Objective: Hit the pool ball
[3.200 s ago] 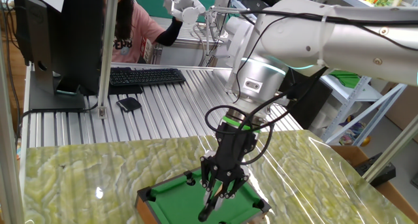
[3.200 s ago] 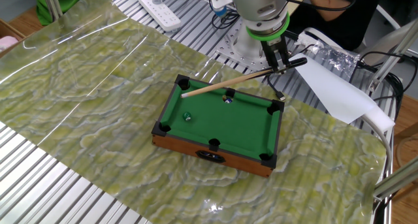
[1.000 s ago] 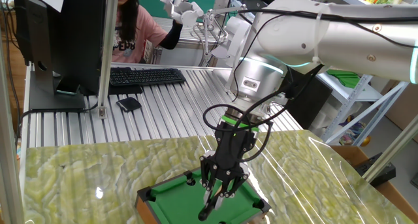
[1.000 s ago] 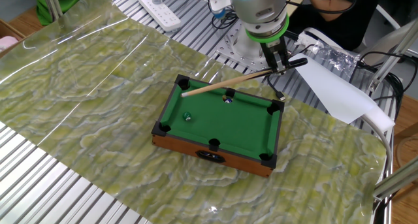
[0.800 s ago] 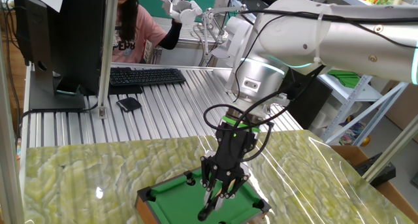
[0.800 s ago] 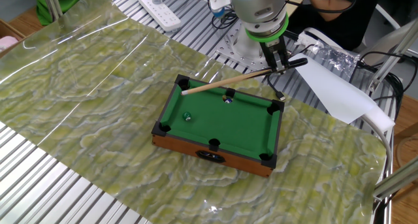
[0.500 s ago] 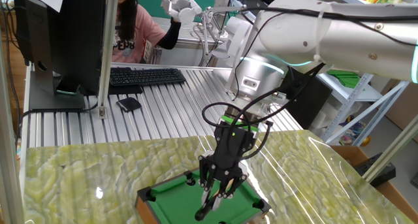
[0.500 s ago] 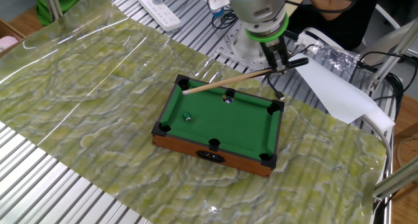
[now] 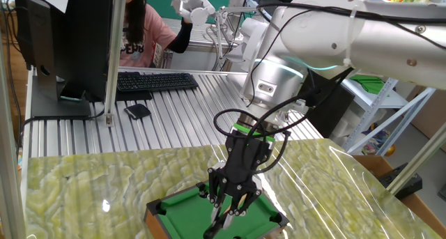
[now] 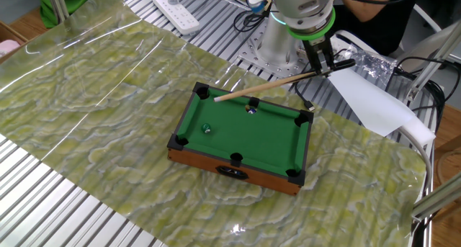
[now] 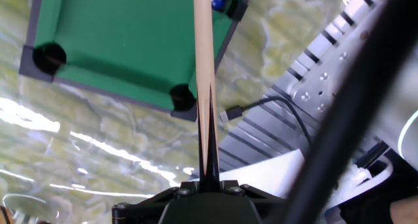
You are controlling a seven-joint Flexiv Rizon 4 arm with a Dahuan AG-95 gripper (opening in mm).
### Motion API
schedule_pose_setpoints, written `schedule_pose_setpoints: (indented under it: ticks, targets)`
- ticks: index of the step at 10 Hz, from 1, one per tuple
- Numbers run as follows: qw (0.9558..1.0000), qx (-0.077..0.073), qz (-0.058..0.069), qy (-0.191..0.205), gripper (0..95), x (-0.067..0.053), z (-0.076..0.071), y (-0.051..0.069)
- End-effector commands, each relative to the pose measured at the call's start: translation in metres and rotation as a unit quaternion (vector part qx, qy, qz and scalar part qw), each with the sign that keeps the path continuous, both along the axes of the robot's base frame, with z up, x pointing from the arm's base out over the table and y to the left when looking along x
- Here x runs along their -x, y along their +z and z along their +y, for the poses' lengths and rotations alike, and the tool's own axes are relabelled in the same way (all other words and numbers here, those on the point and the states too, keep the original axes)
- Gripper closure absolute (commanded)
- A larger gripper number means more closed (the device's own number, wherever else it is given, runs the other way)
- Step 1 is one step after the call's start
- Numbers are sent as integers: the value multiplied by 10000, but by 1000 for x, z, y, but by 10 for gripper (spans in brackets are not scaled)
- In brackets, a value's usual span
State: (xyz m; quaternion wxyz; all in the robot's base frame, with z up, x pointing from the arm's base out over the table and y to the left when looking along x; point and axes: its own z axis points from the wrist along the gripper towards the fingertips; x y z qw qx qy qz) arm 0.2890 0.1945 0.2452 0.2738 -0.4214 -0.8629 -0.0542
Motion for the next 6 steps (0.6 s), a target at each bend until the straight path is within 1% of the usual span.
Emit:
schedule_pose_setpoints:
  ticks: [1,2,3,5,6]
  targets:
    - [9997,-198,115,-22,950,1,5,1]
    - [9996,-233,153,21,950,2,6,1]
    - [9994,-255,230,70,950,3,7,1]
    - [9992,-324,230,75,950,3,7,-1]
    - [9991,-335,231,95,950,2,6,-3]
